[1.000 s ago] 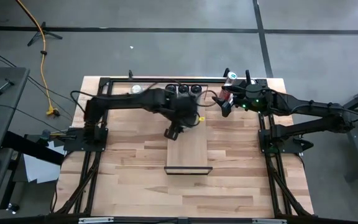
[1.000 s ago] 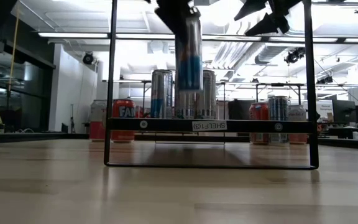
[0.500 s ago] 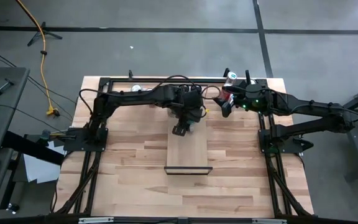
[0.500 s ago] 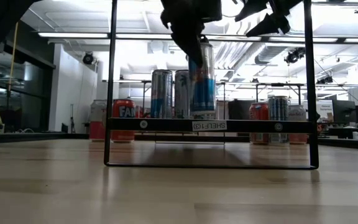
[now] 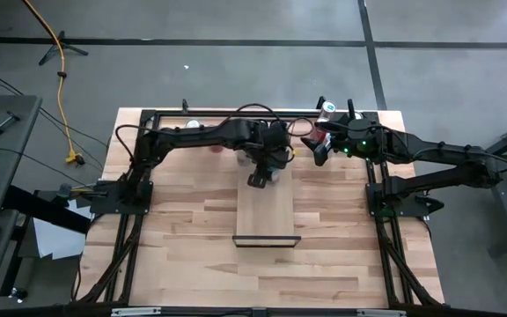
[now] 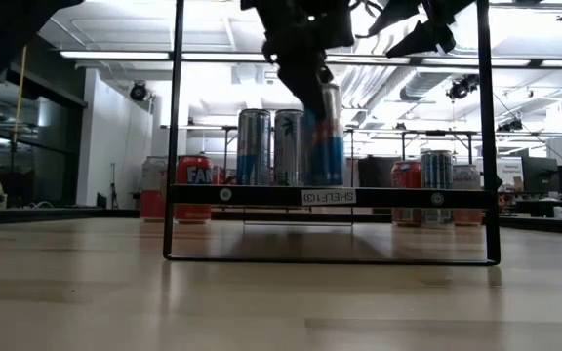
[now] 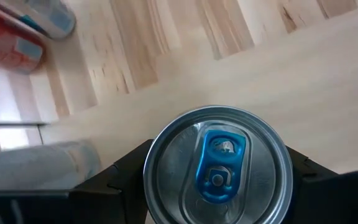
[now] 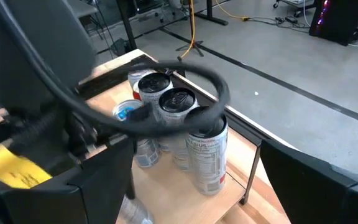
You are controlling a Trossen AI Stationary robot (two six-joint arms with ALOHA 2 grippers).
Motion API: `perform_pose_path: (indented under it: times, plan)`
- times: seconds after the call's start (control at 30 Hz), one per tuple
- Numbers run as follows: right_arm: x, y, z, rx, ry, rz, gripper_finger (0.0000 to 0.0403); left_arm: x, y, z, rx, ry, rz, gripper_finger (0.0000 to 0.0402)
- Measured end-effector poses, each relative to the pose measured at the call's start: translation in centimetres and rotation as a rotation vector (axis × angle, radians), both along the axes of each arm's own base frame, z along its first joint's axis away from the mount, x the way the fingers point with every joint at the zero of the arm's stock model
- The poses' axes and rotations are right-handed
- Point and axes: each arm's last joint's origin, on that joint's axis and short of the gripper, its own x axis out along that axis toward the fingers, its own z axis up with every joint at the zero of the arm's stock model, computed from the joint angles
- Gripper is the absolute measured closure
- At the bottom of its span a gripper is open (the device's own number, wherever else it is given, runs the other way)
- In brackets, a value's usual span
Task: Place canned beverage on shelf
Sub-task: Put the top left blue soda can on the shelf aligned with the other blue soda can
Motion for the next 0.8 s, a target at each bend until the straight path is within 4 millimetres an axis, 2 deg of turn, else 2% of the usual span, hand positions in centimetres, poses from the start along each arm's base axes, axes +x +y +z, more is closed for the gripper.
perform_pose_path:
  times: [0.27, 0.8]
  plan:
    - [0.02, 0.00, 0.03, -0.001, -0.004, 0.000, 0.0064, 0.20, 0.03, -0.92, -0.005, 0.036, 0.013, 0.0198]
    - [-0.02, 0.00, 0.06, -0.004, -0.004, 0.001, 0.0064, 0.26, 0.77, -0.85, 0.105, 0.034, 0.112, 0.0186]
